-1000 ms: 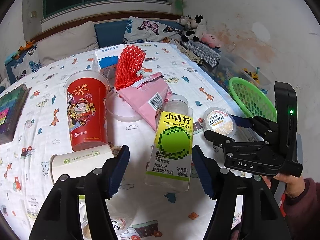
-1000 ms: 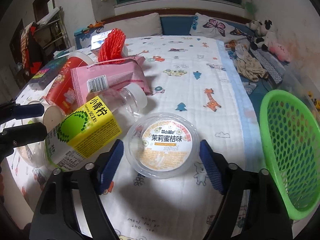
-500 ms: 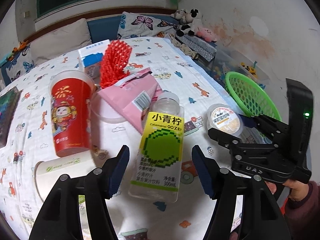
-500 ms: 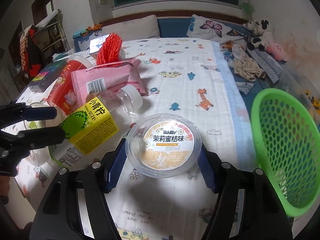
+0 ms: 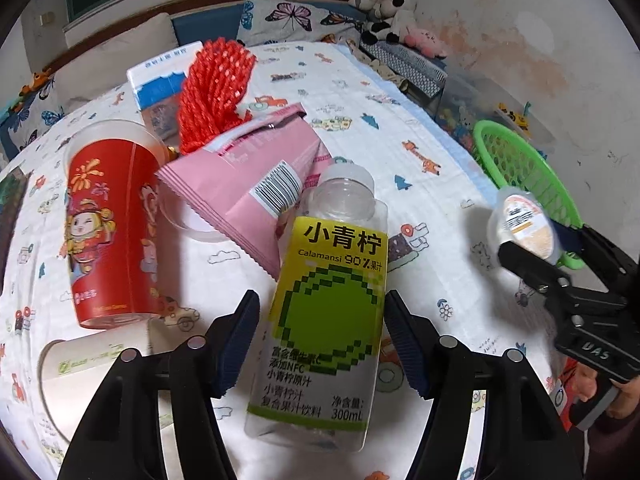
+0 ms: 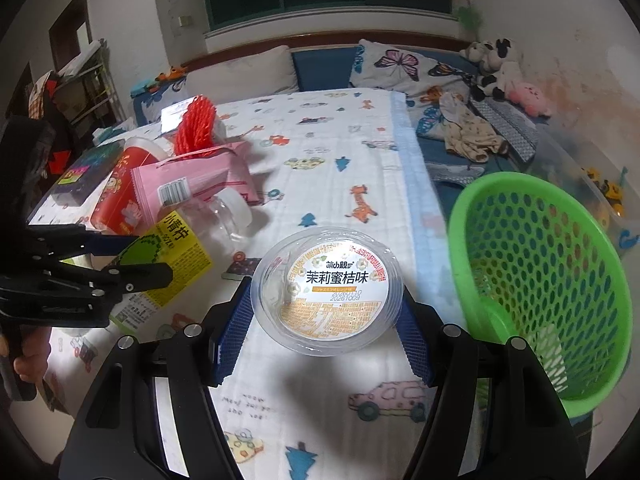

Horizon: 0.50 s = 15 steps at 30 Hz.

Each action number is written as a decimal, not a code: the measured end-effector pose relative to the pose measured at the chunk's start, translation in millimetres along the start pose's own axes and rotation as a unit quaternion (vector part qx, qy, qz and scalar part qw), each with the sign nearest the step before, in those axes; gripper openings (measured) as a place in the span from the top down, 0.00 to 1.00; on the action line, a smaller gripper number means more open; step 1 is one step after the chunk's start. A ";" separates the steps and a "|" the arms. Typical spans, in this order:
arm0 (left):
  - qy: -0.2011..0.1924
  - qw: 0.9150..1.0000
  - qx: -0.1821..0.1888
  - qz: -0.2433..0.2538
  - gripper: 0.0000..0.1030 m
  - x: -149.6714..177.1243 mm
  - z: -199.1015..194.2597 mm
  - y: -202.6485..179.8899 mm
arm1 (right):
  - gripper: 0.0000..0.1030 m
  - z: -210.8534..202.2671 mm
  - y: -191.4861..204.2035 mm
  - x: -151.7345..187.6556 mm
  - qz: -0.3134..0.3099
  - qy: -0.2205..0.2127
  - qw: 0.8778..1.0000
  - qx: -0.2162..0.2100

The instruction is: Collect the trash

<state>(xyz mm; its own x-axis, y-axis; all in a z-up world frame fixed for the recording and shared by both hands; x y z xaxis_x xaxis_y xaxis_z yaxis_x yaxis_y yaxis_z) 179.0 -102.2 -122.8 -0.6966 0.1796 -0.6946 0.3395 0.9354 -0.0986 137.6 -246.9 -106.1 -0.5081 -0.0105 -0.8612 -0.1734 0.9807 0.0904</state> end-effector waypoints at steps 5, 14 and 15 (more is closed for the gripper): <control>0.000 1.000 -0.007 0.008 0.44 0.5 4.5 -3.3 | 0.35 -7.7 -11.1 -1.0 0.007 -0.005 1.000 0.009; 0.002 1.000 -0.008 -0.012 0.46 1.3 1.8 -4.0 | 0.35 -21.9 -31.3 -1.2 0.014 -0.014 0.999 0.028; 0.000 1.000 -0.006 -0.013 0.46 1.4 0.4 -5.5 | 0.35 -23.0 -34.5 -0.9 0.015 -0.015 0.999 0.031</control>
Point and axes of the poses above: each gripper's, at about its wrist camera, not at the fingertips, and z roughly the way its jaws point, y to its left, x to its underside, the point moved 8 cm from there along z, roughly the way its jaws point, and after that the axes turned 13 degrees about -y, right-handed, at the moved point
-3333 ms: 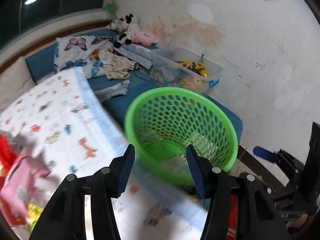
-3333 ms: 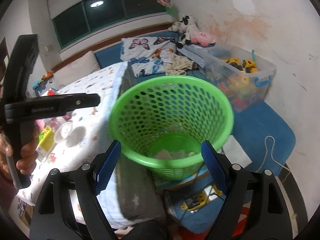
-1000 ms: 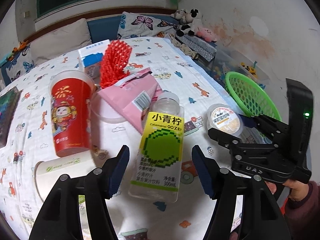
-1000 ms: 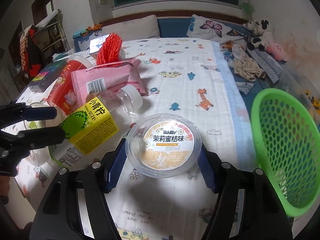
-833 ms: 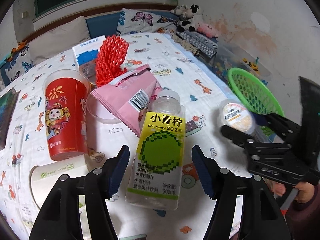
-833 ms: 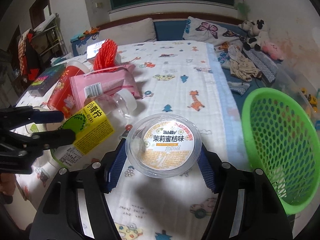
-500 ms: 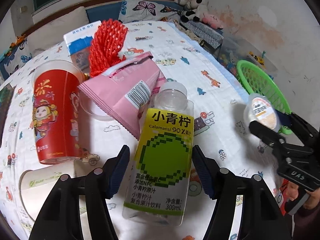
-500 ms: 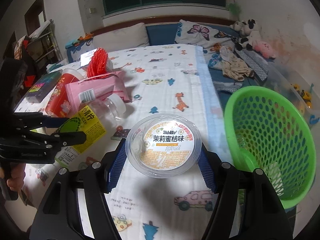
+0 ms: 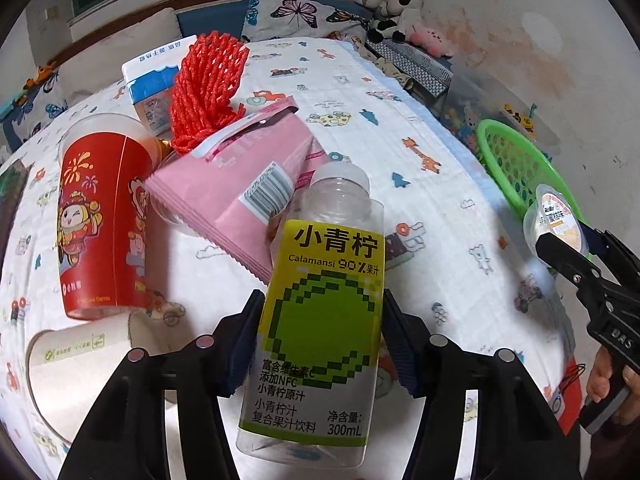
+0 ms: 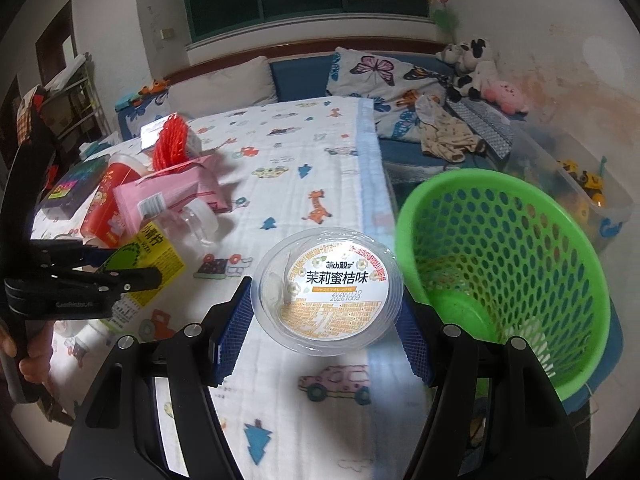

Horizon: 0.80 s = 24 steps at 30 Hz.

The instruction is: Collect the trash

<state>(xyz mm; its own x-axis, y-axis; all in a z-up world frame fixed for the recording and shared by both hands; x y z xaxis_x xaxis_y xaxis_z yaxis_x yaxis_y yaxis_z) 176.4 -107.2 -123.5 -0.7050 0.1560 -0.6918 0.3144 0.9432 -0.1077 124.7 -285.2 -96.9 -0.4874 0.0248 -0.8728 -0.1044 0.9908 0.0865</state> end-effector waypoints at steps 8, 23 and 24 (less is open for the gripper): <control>-0.025 1.000 0.015 0.005 0.49 -4.4 -21.1 -15.6 | 0.35 -6.1 -28.1 1.0 0.024 -0.003 0.999 0.022; -0.074 0.995 0.072 0.018 0.49 -19.8 -56.8 -46.7 | 0.35 -11.4 -76.2 7.3 0.052 -0.003 0.996 0.068; -0.075 0.994 0.076 0.021 0.49 -21.8 -57.5 -50.3 | 0.35 -10.9 -80.6 8.3 0.054 -0.002 0.996 0.071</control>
Point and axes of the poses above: each gripper's, at about its wrist camera, not at the fingertips, and z roughly the way its jaws point, y to its left, x to its underside, the point moved 8 cm from there along z, roughly the way its jaws point, and after that the axes turned 13 degrees about -y, right-handed, at the moved point
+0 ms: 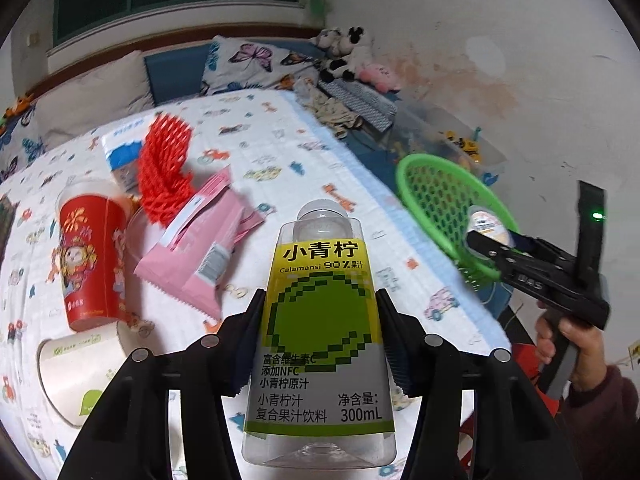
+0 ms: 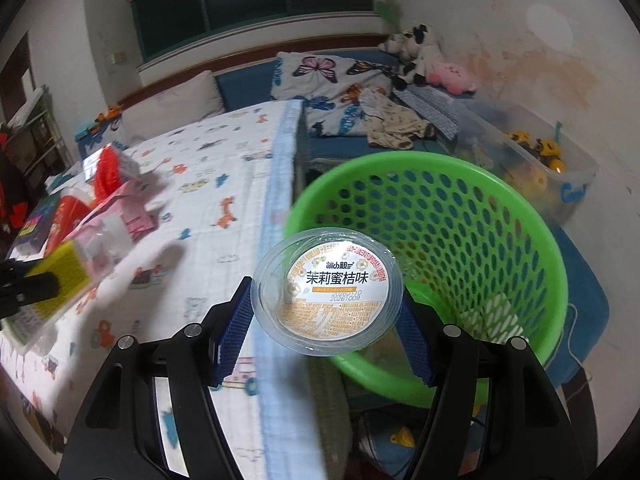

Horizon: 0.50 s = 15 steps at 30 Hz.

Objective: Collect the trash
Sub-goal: 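Drop the jelly cup into the green basket with the right tool while the left tool drops the bottle in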

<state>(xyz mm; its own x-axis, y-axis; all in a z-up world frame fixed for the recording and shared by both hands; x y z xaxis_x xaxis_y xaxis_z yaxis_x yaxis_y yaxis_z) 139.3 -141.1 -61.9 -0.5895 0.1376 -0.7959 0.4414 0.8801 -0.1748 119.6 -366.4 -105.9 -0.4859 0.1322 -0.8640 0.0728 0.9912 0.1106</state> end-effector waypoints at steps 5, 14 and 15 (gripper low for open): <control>-0.007 1.000 0.026 0.014 0.49 -12.2 2.6 -22.1 | 0.35 7.8 -21.2 5.3 0.006 0.010 1.000 0.024; -0.004 0.997 0.066 0.042 0.49 -32.3 27.0 -68.2 | 0.34 14.2 -46.3 14.0 0.028 0.023 0.999 0.040; -0.003 0.997 0.071 0.043 0.49 -34.0 30.3 -72.6 | 0.34 14.2 -48.2 14.4 0.028 0.023 0.998 0.041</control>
Point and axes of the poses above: each gripper's, at about its wrist camera, not at the fingertips, and z roughly the way its jaws point, y to its left, x to its underside, the point moved 8 cm from there along z, roughly the way its jaws point, and after that the axes turned 13 degrees about -y, right-handed, at the moved point
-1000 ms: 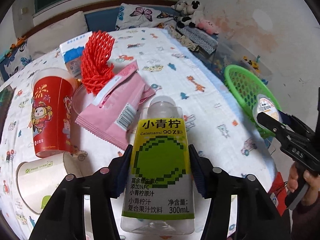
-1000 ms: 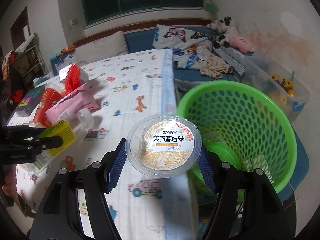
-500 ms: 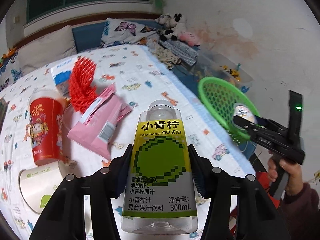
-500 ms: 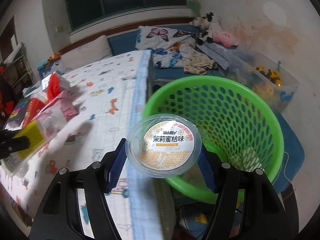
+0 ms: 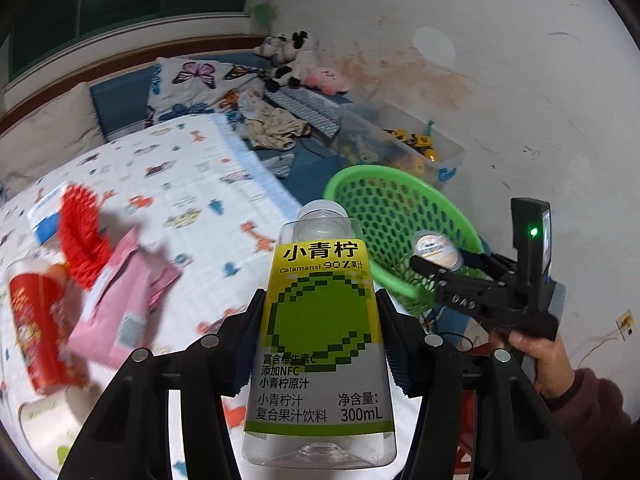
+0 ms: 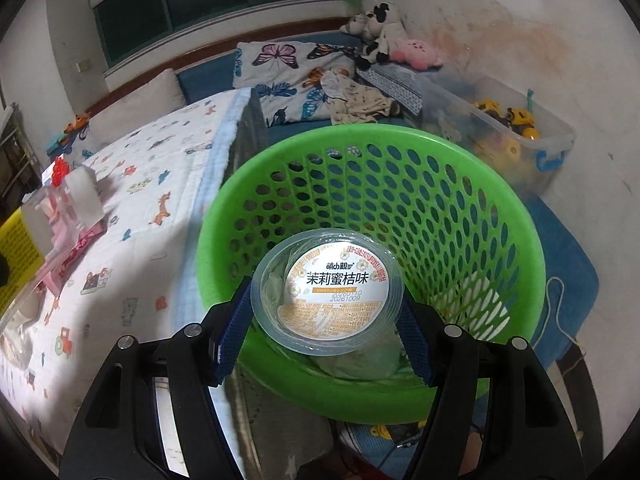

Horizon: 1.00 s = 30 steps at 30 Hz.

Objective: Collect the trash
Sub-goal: 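Drop the jelly cup into the green basket with the right tool while the left tool drops the bottle in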

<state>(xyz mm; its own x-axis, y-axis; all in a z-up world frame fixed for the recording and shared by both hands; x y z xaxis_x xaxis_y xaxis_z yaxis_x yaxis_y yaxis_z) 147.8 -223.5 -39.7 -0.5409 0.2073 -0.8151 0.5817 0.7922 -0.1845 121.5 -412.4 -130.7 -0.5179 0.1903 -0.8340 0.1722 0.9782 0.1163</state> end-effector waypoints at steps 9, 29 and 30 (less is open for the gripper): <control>0.003 0.999 0.027 0.024 0.49 -17.1 29.5 -28.8 | 0.28 -5.0 -11.5 -0.1 0.013 -0.005 1.000 0.003; 0.097 0.990 0.055 0.086 0.49 -20.3 132.9 -99.8 | 0.25 -54.0 -66.3 -4.5 0.063 -0.043 0.996 0.047; 0.105 0.989 0.057 0.088 0.49 -18.8 138.5 -103.1 | 0.25 -54.9 -68.4 -4.8 0.066 -0.044 0.996 0.048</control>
<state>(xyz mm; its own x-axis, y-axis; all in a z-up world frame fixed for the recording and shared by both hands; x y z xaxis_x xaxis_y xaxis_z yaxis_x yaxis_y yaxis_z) 182.2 -388.6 -81.4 -0.5324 0.4607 -0.7102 0.7367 0.6654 -0.1206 66.2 -475.6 -105.0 -0.4108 0.3042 -0.8595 0.3147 0.9321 0.1794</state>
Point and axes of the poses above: each gripper's, at about its wrist camera, not at the fingertips, and z roughly the way its jaws point, y to its left, x to its underside, the point moved 8 cm from there along z, roughly the way its jaws point, and after that the axes turned 13 degrees about -y, right-handed, at the moved point
